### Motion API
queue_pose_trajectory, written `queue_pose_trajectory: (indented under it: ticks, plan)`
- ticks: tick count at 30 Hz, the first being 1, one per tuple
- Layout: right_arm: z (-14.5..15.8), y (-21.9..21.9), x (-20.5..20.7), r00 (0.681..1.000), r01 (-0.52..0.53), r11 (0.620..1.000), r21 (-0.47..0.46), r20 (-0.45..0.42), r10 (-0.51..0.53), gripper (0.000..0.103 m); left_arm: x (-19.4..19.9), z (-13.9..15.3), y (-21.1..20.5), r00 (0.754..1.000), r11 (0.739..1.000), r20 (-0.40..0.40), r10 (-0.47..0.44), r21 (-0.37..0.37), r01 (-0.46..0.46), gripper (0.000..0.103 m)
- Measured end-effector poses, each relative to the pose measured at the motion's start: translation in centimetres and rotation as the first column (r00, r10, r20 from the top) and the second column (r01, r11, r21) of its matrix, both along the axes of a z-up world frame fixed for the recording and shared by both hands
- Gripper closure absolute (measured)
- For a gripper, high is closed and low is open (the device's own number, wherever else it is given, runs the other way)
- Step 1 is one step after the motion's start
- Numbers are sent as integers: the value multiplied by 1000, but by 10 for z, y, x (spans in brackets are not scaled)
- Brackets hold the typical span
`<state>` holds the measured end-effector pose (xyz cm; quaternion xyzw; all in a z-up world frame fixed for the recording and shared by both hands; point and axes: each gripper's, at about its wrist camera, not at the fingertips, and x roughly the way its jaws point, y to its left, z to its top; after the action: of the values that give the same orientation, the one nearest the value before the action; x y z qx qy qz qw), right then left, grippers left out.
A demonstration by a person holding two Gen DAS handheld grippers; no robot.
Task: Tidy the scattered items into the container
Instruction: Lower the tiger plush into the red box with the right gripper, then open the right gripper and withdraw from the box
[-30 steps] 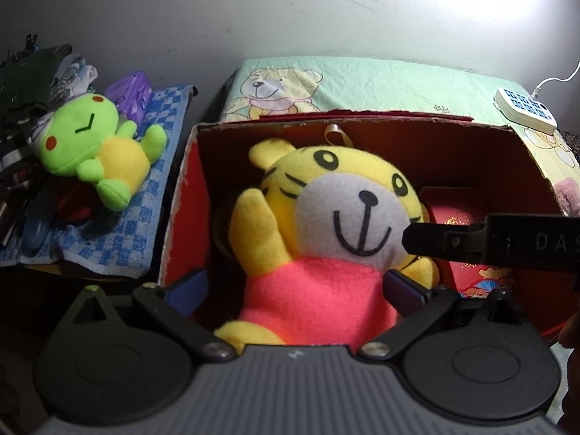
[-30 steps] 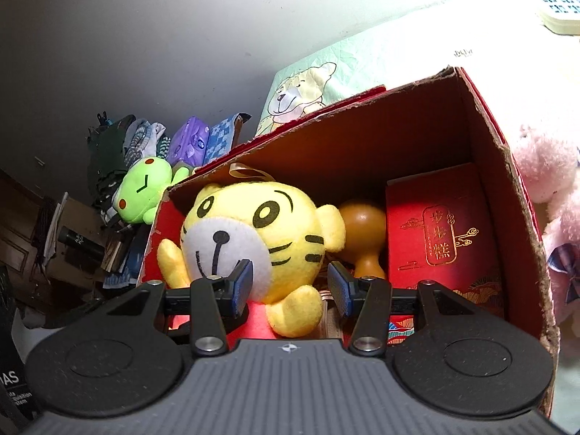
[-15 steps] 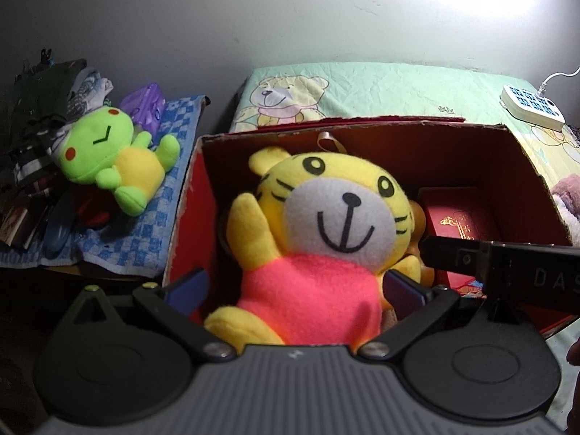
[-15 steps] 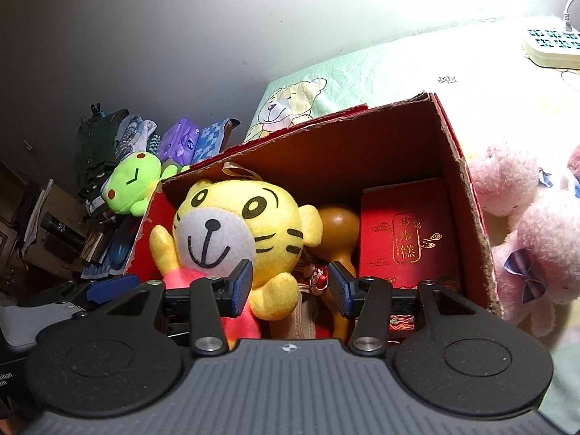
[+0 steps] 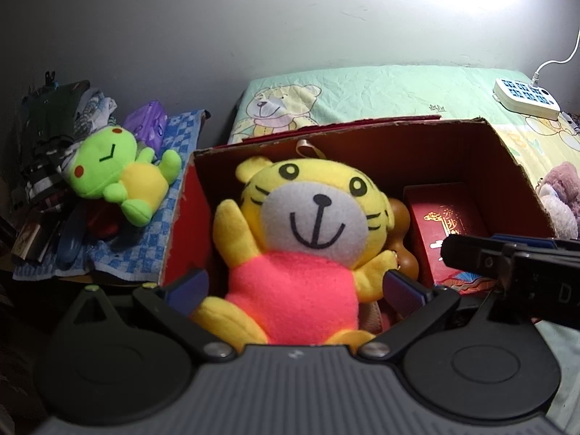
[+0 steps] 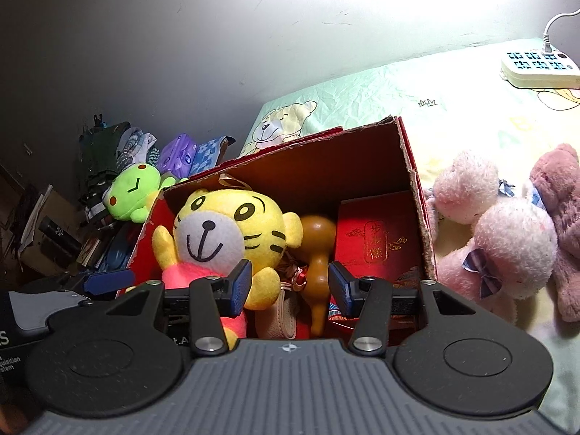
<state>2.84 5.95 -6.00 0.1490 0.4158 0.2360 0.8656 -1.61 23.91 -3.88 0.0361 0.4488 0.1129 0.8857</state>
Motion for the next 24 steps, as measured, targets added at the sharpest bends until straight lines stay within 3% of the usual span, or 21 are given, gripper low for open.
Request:
queue_pose_trajectory:
  ticks: [13, 24]
  plan:
    - [13, -23, -17, 998, 26, 999, 33, 49, -28, 52, -1, 10, -19, 1000, 999, 21, -4, 37, 4, 1]
    - [18, -61, -27, 996, 7, 998, 58, 91, -12, 52, 0, 13, -58, 1000, 999, 9, 1, 49, -1, 1]
